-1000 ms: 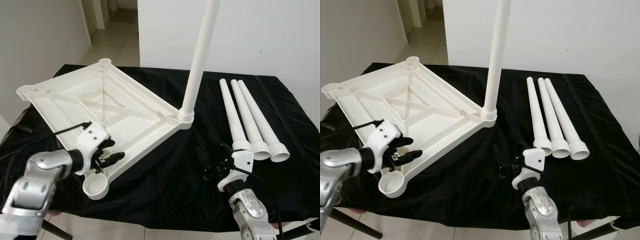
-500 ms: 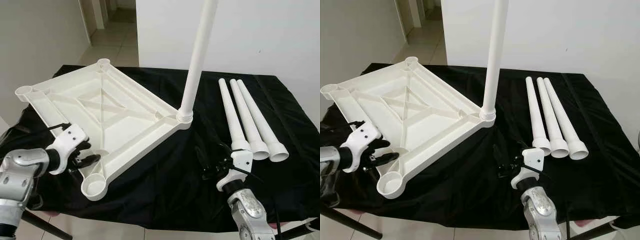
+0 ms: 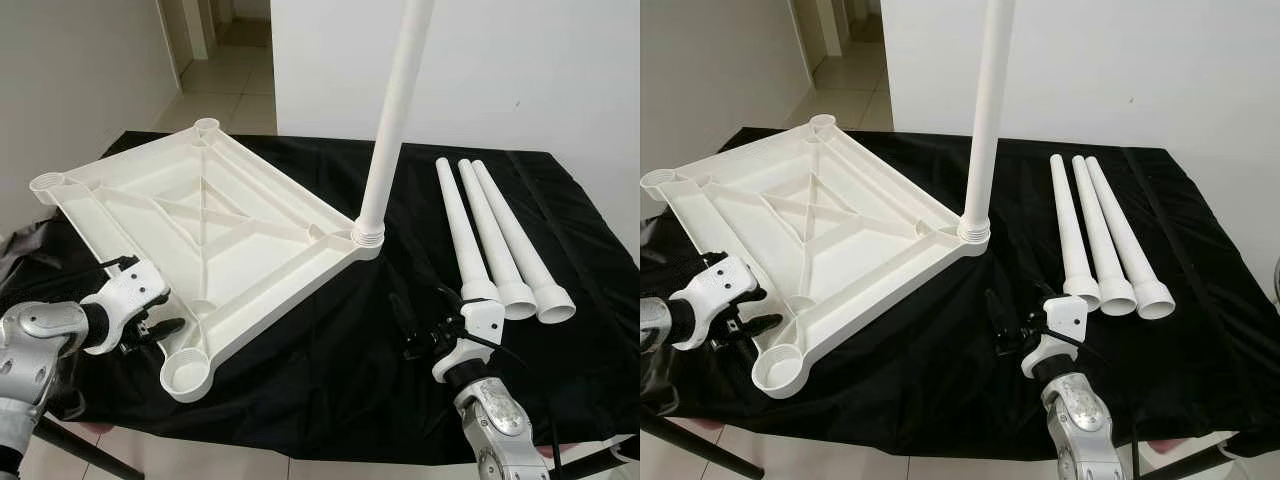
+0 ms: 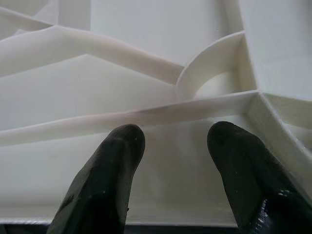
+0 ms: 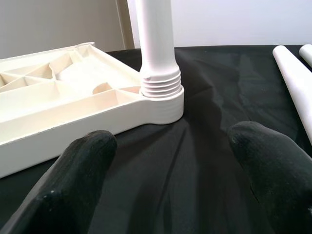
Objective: Building children table
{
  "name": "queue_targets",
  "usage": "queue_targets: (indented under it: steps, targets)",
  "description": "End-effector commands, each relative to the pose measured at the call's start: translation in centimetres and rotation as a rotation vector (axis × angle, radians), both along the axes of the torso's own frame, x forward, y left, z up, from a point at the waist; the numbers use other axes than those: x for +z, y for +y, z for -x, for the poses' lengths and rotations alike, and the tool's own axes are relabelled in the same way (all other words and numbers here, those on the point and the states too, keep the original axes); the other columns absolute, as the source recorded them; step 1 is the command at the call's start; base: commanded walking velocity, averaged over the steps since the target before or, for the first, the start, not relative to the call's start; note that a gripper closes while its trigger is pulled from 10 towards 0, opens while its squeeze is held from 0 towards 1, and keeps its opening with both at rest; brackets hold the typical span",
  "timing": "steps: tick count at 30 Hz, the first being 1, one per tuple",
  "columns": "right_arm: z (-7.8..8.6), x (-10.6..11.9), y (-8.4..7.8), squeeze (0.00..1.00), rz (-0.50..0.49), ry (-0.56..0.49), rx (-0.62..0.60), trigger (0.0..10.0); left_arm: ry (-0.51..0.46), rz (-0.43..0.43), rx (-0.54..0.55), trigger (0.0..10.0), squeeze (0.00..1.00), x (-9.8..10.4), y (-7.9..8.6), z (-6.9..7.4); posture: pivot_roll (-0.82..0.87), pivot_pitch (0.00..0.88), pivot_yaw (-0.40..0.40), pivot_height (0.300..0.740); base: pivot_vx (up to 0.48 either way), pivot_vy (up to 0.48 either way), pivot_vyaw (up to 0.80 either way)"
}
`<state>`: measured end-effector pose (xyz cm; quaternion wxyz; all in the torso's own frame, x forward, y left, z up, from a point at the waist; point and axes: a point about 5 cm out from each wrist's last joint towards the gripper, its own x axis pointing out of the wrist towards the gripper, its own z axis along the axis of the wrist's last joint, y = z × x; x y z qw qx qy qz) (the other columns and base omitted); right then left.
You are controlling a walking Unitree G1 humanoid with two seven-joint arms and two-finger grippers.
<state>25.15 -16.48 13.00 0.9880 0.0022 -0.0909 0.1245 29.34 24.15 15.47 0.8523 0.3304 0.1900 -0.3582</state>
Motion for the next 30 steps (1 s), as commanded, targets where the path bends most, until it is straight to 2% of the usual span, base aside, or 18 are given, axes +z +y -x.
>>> queue_targets:
  steps: [1,7,11,15,18,20,22,23,24,30]
  targets:
    - [-0.3,-0.1,0.2,0.00,0.012,0.008,0.010,10.0,-0.012,0.004,0.004,10.0,0.00,-1.1,-1.3,0.1,-0.01,0.058,0.031,0.740,0.000,0.000,0.00]
    - [-0.8,-0.1,0.4,0.00,0.020,0.029,0.002,10.0,0.005,0.043,-0.048,10.0,0.00,-1.7,-3.1,0.2,-0.02,0.057,0.033,0.740,0.000,0.000,0.00]
    - [-2.2,-0.3,1.0,0.00,0.063,0.084,-0.031,10.0,0.009,0.079,-0.111,10.0,0.00,-2.3,-5.2,0.4,-0.02,0.057,0.034,0.740,0.000,0.000,0.00]
    - [-2.6,-0.3,1.1,0.00,0.076,0.091,-0.043,10.0,0.010,0.088,-0.122,10.0,0.00,-2.3,-5.7,0.4,-0.02,0.057,0.034,0.740,0.000,0.000,0.00]
    - [-4.3,-0.1,1.7,0.00,0.088,0.118,-0.073,10.0,0.004,0.098,-0.158,10.0,0.00,-2.2,-6.9,0.4,-0.01,0.058,0.032,0.740,0.000,0.000,0.00]
    - [-4.3,-0.1,1.7,0.00,0.088,0.118,-0.073,10.0,0.004,0.098,-0.158,10.0,0.00,-2.2,-6.9,0.4,-0.01,0.058,0.032,0.740,0.000,0.000,0.00]
    - [-6.5,0.1,2.4,0.00,0.085,0.150,-0.126,10.0,0.000,0.113,-0.220,10.0,0.00,-2.0,-8.5,0.7,0.00,0.057,0.031,0.740,0.000,0.000,0.00]
    - [-6.5,0.1,2.4,0.00,0.085,0.150,-0.126,10.0,0.000,0.113,-0.220,10.0,0.00,-2.0,-8.5,0.7,0.00,0.057,0.031,0.740,0.000,0.000,0.00]
    - [-7.3,0.2,2.7,0.00,0.080,0.164,-0.152,10.0,0.001,0.119,-0.246,10.0,0.00,-1.9,-9.2,0.9,0.00,0.058,0.030,0.740,0.000,0.000,0.00]
    - [-8.4,0.0,2.9,0.00,0.065,0.199,-0.200,10.0,0.002,0.127,-0.275,10.0,0.00,-1.9,-10.1,1.1,0.01,0.058,0.031,0.740,0.000,0.000,0.00]
